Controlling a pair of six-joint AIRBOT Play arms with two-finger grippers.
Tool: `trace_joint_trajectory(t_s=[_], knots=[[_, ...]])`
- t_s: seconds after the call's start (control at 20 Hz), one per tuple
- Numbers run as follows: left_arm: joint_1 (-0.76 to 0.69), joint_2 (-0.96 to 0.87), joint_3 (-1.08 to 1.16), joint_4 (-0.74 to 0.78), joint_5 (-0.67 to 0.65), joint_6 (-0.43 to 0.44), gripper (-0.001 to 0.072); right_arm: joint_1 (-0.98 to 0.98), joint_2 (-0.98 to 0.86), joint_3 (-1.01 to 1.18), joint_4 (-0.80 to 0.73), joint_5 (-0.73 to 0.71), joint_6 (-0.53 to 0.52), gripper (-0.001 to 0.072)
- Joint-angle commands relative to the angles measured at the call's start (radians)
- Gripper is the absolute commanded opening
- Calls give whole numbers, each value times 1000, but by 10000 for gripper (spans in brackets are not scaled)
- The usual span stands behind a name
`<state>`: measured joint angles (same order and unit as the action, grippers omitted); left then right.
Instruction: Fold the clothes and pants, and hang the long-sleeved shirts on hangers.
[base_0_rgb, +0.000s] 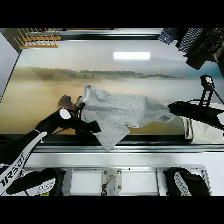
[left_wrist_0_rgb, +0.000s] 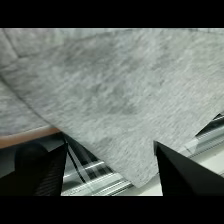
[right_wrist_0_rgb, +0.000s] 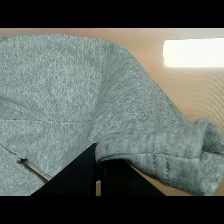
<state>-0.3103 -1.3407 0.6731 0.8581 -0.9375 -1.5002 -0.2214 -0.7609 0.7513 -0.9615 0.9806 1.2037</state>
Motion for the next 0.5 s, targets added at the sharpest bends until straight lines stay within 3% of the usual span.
trace_joint_trajectory(t_s=[0.0, 0.1, 0.15, 0.25, 0.3, 0.35, 0.45], knots=[[-74, -19, -1, -21, 49, -23, 570, 1, 0, 0, 1, -3, 0, 14], [-101, -19, 0, -21, 63, -37, 569, 1, 0, 0, 1, -3, 0, 14], [-109, -19, 0, -20, 66, -37, 509, 1, 0, 0, 4, -4, 0, 14], [-116, -19, 0, -20, 68, -37, 257, 1, 0, 0, 3, -5, 0, 14], [-114, -16, 0, -21, 67, -37, 47, 1, 0, 0, 3, -5, 0, 15], [-104, -2, 0, -21, 66, -37, 6, 1, 0, 0, 3, -9, 0, 14], [-44, 82, 38, -15, 38, -37, 6, -2, 0, 23, -2, -34, 0, 14]])
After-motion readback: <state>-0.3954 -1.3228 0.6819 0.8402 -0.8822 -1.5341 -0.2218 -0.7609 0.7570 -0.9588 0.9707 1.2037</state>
